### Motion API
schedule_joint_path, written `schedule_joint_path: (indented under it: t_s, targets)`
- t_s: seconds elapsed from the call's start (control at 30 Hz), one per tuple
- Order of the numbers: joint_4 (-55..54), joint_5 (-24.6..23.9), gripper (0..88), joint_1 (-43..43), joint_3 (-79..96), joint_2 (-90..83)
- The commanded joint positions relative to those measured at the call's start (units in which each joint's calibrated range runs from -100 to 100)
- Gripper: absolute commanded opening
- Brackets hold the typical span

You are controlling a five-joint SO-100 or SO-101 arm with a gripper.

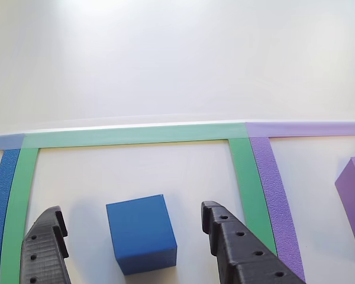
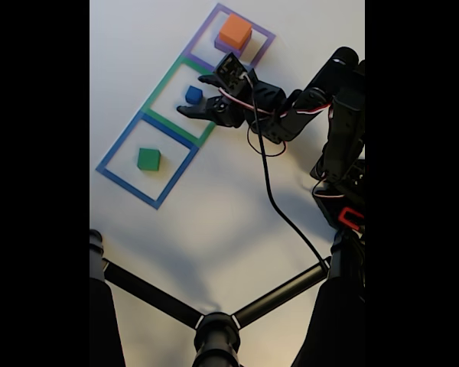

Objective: Tower of hanoi

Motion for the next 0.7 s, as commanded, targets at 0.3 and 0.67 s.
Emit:
schedule_joint_path:
  t_s: [0.3,0.67]
  targets:
    - [-1.48,0.00,22.3,-2.04,2.11,-1.91]
    - [-1.48,0.00,18.4,-2.42,0.38,-1.03]
